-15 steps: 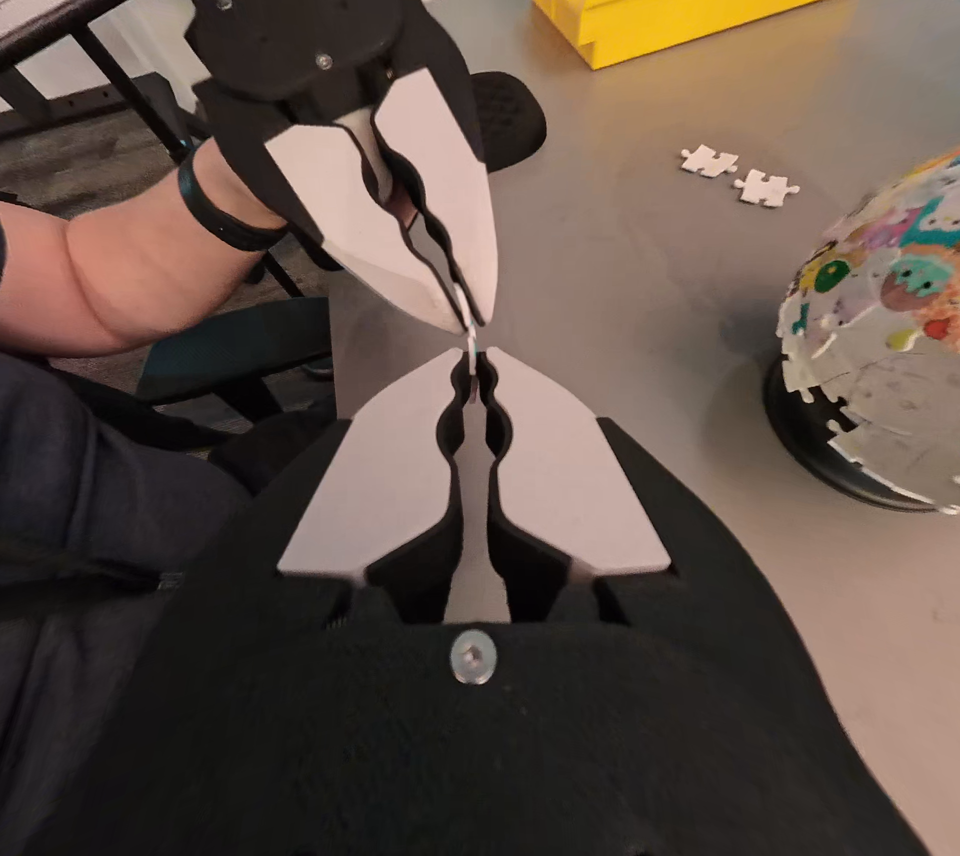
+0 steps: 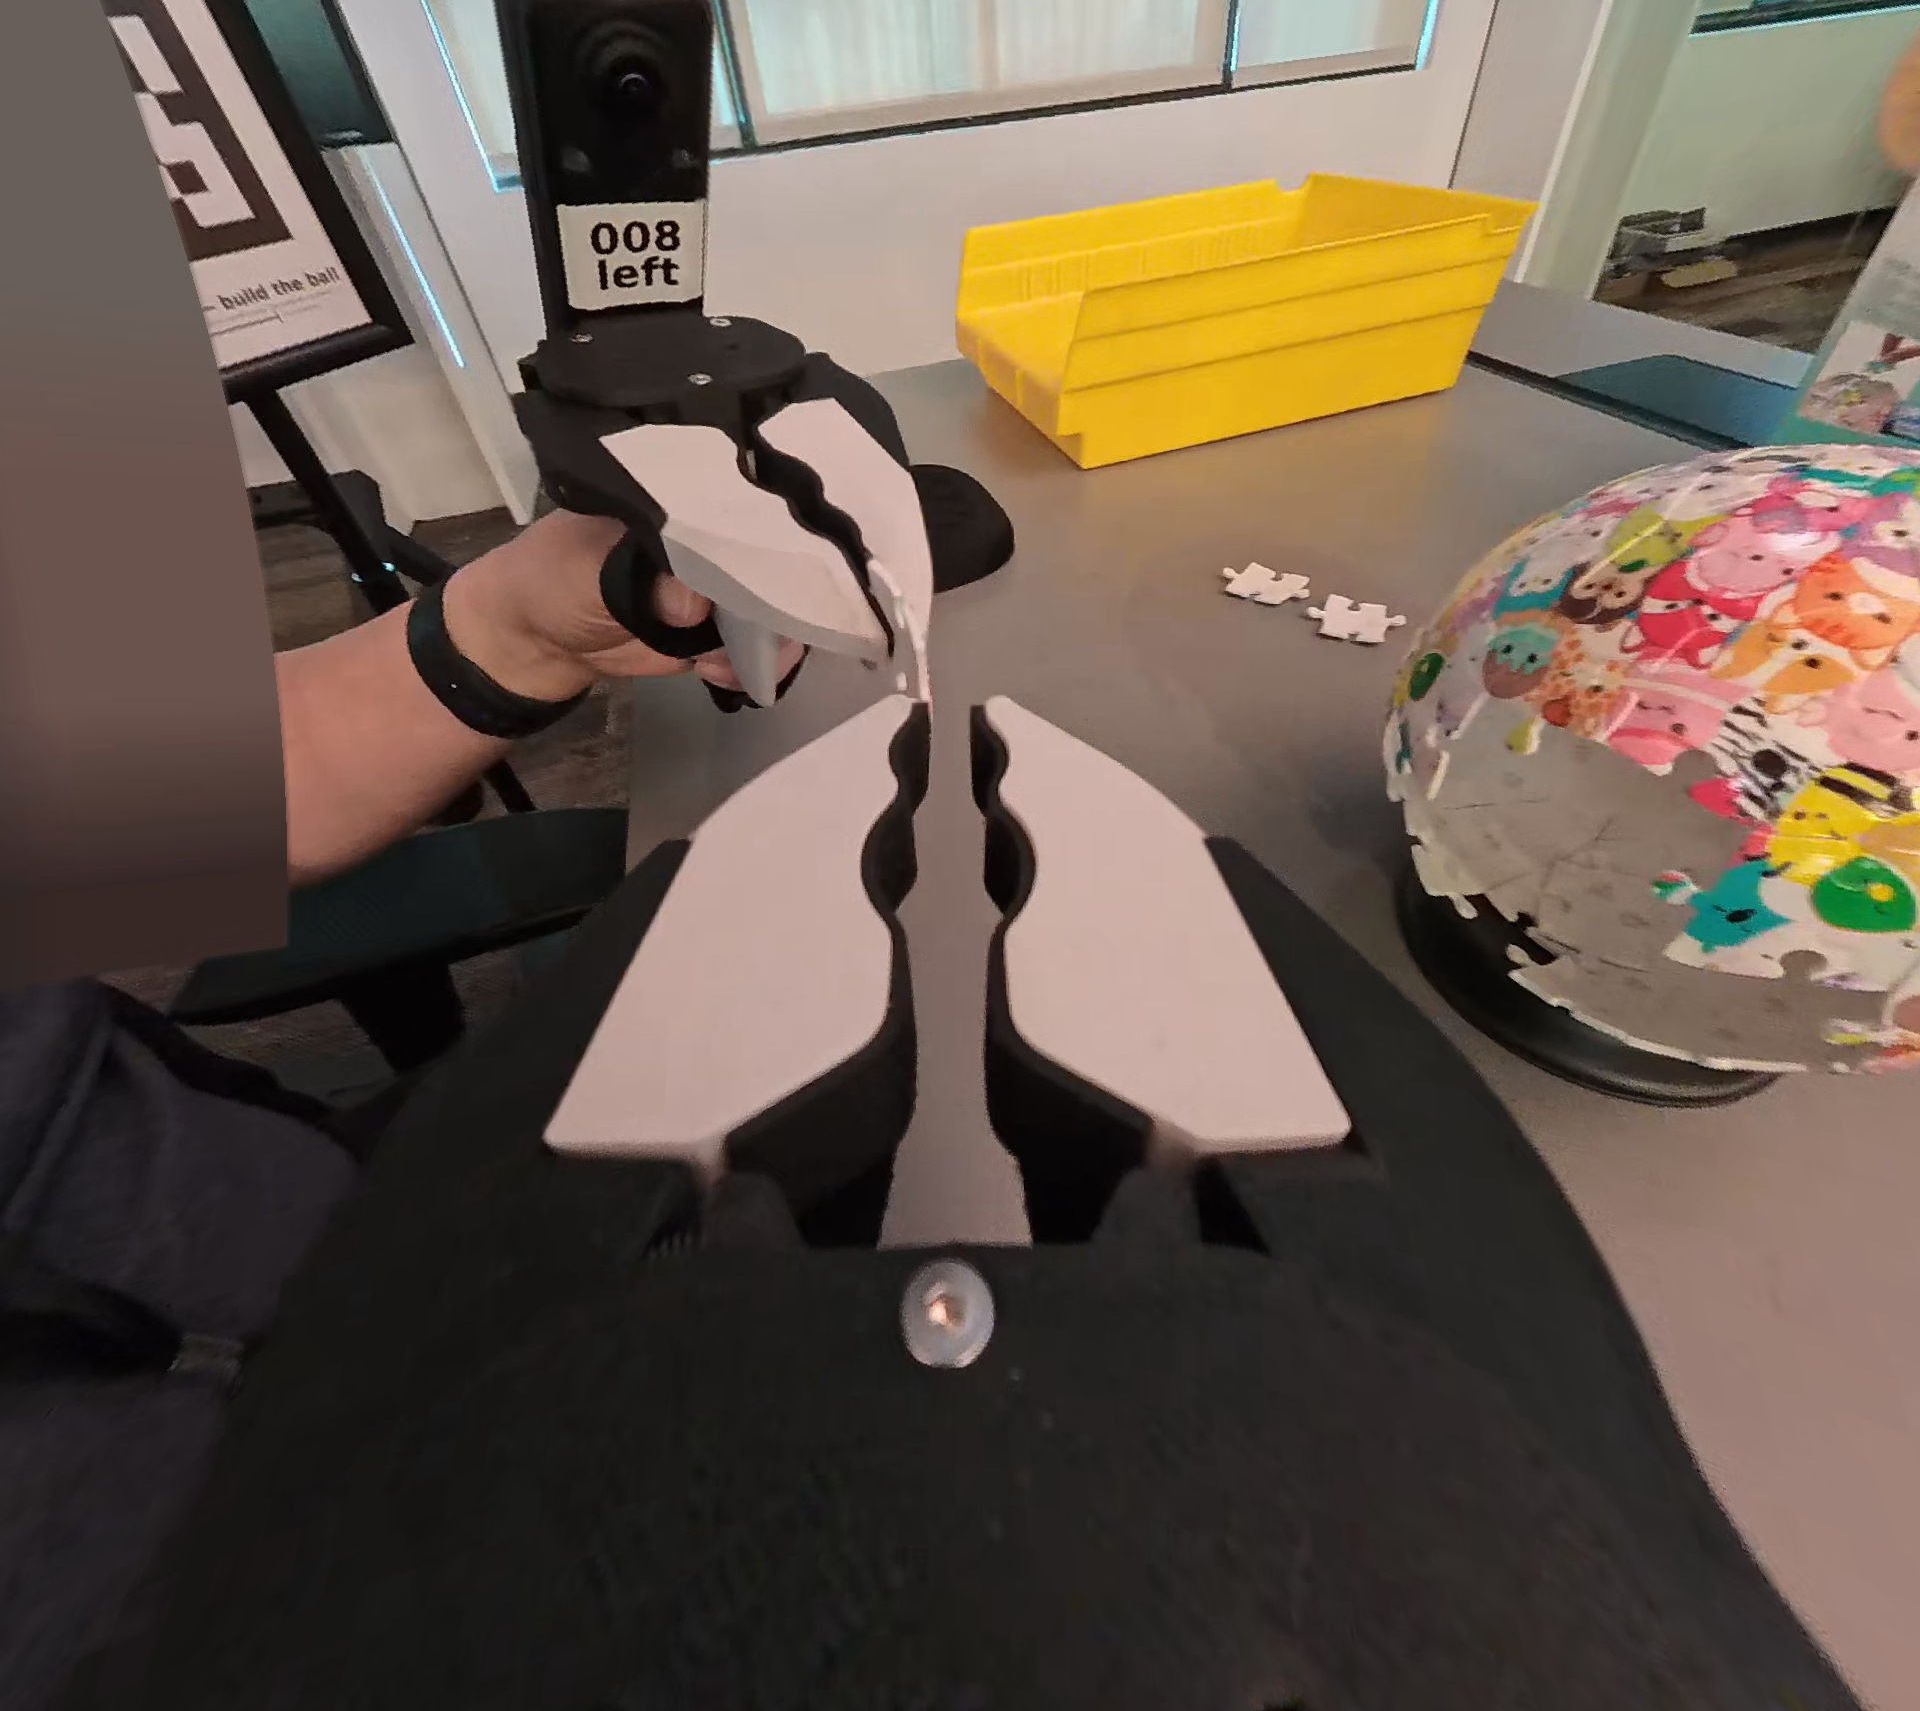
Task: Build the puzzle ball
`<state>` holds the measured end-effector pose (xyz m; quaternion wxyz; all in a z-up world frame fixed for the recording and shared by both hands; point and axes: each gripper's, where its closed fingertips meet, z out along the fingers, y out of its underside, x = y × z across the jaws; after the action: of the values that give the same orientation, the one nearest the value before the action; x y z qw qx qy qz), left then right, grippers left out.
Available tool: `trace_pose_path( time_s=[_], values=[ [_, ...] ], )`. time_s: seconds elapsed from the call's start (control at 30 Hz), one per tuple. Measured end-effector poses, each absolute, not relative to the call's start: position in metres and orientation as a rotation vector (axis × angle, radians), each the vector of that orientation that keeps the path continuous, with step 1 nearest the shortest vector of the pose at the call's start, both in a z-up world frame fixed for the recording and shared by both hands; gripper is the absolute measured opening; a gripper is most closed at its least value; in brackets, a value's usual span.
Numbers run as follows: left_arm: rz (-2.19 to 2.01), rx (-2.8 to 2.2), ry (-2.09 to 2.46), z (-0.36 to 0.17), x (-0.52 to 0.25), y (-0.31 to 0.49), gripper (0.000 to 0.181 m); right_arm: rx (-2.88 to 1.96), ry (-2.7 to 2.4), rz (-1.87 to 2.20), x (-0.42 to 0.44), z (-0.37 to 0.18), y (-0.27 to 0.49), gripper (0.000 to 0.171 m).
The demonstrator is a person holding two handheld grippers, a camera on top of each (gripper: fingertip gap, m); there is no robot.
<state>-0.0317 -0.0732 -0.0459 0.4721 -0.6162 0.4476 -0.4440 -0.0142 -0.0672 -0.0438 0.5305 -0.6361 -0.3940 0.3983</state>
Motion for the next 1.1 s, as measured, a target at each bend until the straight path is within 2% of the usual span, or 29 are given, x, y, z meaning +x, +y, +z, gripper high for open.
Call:
trace_pose_path(
  time_s=[0.13,0.33,0.9,0.93,1.0,1.1],
  values=[
    [-1.085,-1.507,1.089,-0.045,-0.032,-0.073,0.002,-1.521,-0.946,1.031,-0.019,-0.044,-0.072,0.016],
    [-1.125,-1.487,1.086,-0.043,-0.029,-0.076,0.002,-1.518,-0.943,1.025,-0.021,-0.045,-0.073,0.003],
    [-1.197,-1.483,1.064,-0.045,-0.024,-0.079,0.003,-1.503,-0.931,0.914,-0.015,-0.04,-0.078,0.003],
    [-1.191,-1.499,1.054,-0.046,-0.024,-0.077,0.005,-1.513,-0.934,0.895,-0.014,-0.041,-0.077,0.003],
    [-1.173,-1.527,1.024,-0.048,-0.028,-0.071,0.028,-1.528,-0.95,0.835,-0.01,-0.045,-0.076,0.003],
    [-1.17,-1.554,1.003,-0.05,-0.039,-0.067,0.029,-1.531,-0.967,0.496,0.016,-0.051,-0.057,0.003]
  ],
)
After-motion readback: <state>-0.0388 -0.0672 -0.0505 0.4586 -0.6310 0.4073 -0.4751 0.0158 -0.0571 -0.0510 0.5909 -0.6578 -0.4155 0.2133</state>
